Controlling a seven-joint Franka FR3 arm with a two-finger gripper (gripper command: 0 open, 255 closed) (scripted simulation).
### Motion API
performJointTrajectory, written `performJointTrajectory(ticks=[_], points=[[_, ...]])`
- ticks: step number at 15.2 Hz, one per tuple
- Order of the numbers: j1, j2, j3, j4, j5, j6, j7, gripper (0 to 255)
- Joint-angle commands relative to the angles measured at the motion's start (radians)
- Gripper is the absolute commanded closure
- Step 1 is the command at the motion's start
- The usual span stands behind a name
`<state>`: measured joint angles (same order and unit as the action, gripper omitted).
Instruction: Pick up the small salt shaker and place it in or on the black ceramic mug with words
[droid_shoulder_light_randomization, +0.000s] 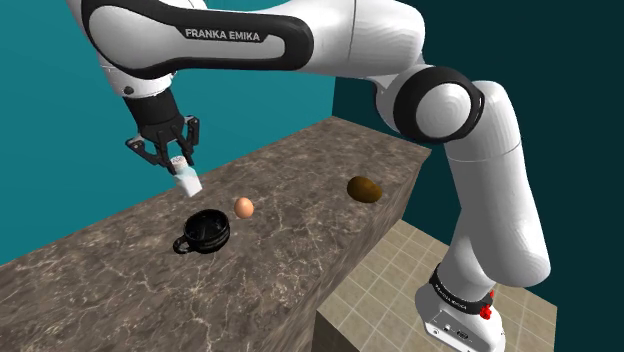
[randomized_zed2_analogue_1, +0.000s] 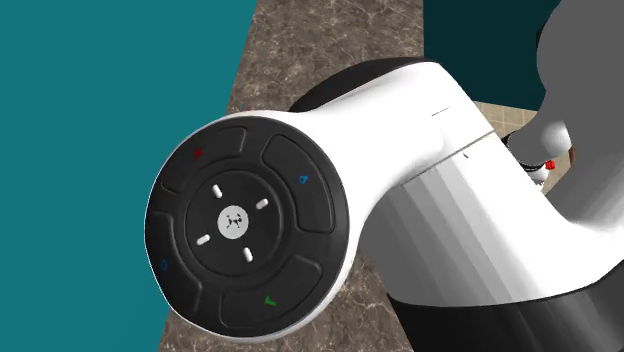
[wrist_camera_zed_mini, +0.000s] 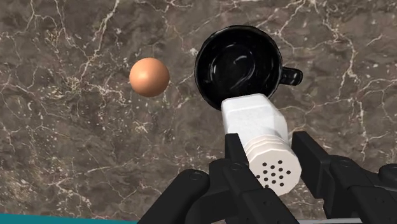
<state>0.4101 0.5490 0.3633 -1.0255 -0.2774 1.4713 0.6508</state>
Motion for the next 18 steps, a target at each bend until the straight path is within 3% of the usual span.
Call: performJointTrajectory(ticks=[1,13,18], points=[[-0.012,-0.021,0.002,-0.062,0.006,0.041,0.005,255],[-0.042,-0.047,0.002,-0.267,0.011,0.217,0.026,255],[-0.042,-0.047,0.002,-0.267,0.011,0.217,0.026,255]])
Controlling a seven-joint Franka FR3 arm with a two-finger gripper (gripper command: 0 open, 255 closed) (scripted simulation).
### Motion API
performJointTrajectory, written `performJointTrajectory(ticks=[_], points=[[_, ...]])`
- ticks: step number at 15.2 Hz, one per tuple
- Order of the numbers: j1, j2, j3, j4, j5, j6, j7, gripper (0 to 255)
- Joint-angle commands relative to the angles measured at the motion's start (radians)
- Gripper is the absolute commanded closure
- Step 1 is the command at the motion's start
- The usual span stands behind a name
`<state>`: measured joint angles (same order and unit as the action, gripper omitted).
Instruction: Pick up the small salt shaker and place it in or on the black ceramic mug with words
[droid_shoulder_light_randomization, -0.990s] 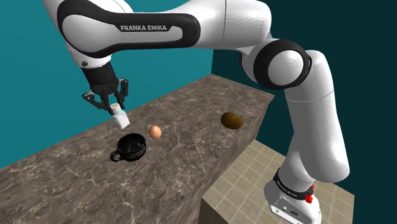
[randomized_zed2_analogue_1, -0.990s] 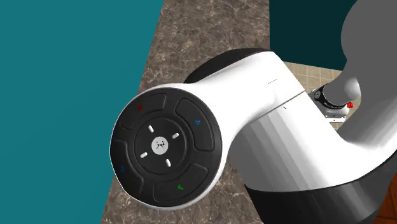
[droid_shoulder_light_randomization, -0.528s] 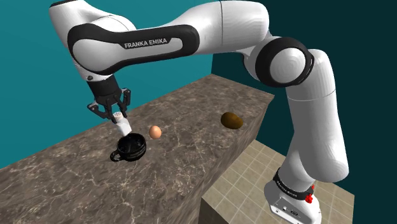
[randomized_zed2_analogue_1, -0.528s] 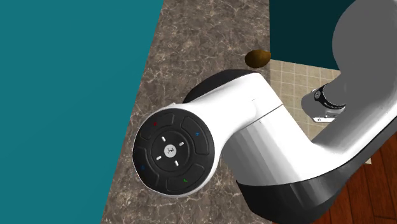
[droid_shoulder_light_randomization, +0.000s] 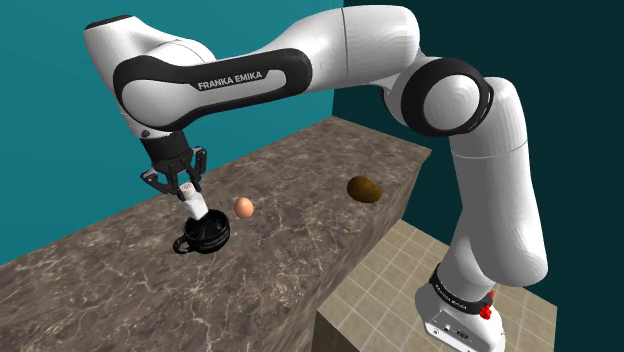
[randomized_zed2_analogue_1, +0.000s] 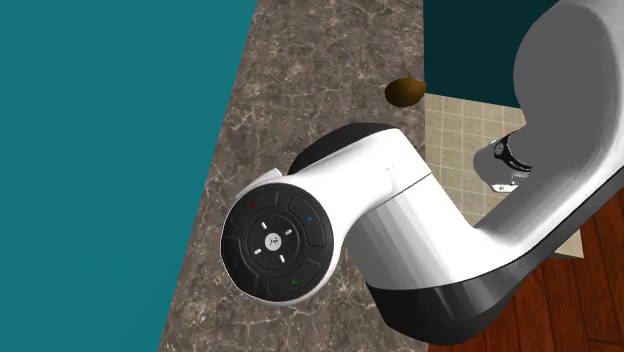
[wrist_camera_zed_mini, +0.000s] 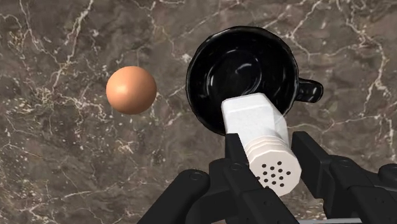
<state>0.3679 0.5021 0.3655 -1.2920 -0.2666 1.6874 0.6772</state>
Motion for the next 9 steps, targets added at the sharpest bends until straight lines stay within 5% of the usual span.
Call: performJointTrajectory(ticks=[1,3,4,9], points=[[0.0,0.0,0.0,-0.001,0.0,0.001,0.0,255],[0.0,0.0,0.0,-0.001,0.0,0.0,0.0,255],[0.0,0.0,0.0,-0.001,0.0,0.0,0.0,0],[0.0,0.0,0.0,-0.001,0.0,0.0,0.0,0]])
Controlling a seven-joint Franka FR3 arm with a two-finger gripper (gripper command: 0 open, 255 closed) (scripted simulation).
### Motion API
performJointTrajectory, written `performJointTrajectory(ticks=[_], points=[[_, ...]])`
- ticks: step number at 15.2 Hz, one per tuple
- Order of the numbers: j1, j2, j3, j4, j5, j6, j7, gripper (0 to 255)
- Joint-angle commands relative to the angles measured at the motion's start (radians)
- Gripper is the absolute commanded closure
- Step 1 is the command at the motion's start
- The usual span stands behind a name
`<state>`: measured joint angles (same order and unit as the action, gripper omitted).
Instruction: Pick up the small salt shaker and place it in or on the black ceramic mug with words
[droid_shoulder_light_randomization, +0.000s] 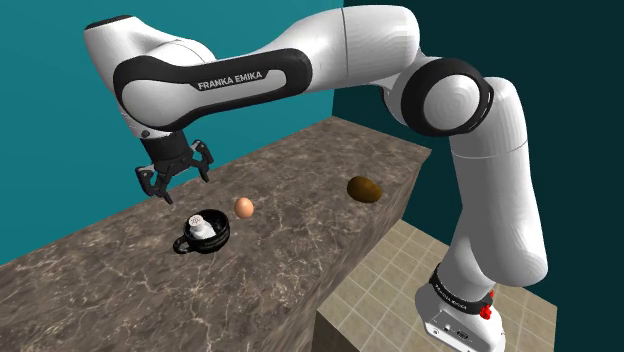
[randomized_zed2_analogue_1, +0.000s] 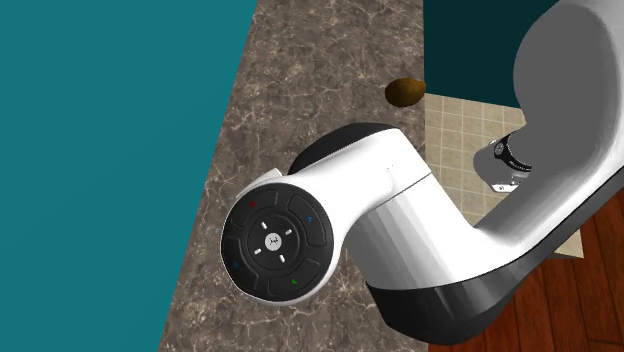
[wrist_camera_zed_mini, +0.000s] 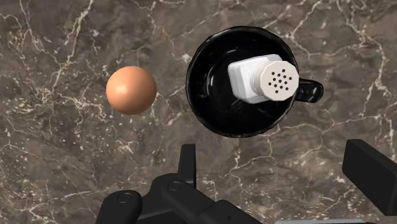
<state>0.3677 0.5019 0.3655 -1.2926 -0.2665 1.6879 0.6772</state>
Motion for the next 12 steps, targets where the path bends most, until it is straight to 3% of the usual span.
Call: performJointTrajectory(ticks=[1,4,12], points=[[0.007,0.005,0.001,0.041,0.0,-0.036,-0.003,0],[0.033,0.032,0.001,0.178,-0.007,-0.145,-0.01,0],[0.033,0.032,0.001,0.178,-0.007,-0.145,-0.01,0]])
